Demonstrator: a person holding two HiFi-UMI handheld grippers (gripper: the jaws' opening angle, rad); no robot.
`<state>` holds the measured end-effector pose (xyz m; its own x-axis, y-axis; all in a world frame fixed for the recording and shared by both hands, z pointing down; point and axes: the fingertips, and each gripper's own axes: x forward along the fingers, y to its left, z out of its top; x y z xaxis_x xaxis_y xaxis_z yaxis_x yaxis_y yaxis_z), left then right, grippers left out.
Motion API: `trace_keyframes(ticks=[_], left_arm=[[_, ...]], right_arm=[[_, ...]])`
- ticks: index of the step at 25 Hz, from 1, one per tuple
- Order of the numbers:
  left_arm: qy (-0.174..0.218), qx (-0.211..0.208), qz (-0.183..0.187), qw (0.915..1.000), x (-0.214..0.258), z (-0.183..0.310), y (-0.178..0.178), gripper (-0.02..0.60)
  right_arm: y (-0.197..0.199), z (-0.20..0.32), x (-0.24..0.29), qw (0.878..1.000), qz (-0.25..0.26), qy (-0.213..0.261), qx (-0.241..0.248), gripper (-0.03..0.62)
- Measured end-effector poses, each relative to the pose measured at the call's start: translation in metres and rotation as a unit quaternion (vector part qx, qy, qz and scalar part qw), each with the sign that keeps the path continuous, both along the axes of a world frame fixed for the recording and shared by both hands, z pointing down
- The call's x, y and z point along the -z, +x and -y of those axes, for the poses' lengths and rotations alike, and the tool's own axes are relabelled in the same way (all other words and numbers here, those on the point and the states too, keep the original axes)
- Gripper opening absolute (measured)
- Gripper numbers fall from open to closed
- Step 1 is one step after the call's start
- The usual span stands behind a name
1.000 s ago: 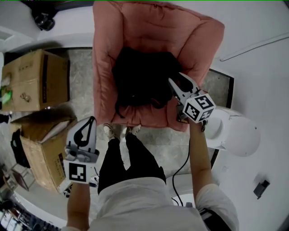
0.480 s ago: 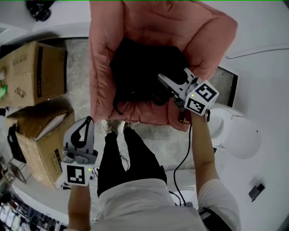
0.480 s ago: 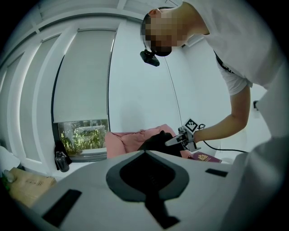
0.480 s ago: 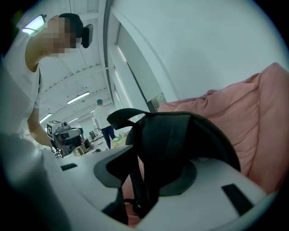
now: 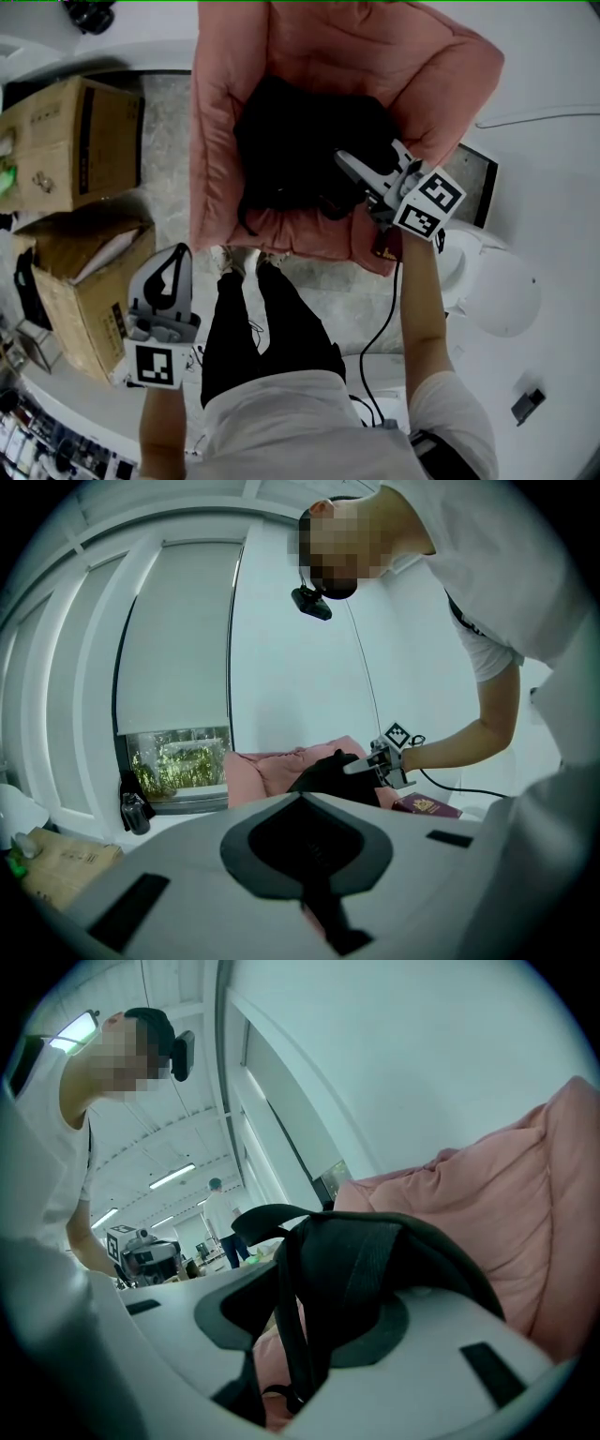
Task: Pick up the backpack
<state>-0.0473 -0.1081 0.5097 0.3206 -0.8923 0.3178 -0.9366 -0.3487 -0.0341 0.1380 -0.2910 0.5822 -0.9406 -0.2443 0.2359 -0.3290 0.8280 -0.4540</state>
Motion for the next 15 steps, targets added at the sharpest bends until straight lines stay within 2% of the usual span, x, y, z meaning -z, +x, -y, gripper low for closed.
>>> trace_keyframes(ticks=[6,12,15], left_arm=[[0.002,0.0,0.0,1.0,0.0,0.001,0.0,0.017],[-0.009,0.001,0.005,0.9999,-0.002,-0.008,0.0,0.017],[-0.008,0.005,0.004,0.9999,-0.002,-0.011,0.0,0.017]], right_arm=[[-0.005,0.0,0.011,0.999,-0.003,0.005,0.034,0.181],[-0.005,-0.003,0.032,0.997,0.068,-0.011,0.032,0.195],[-0.014,-0.003,0.034,0.996,0.078,-0.011,0.041,0.213]])
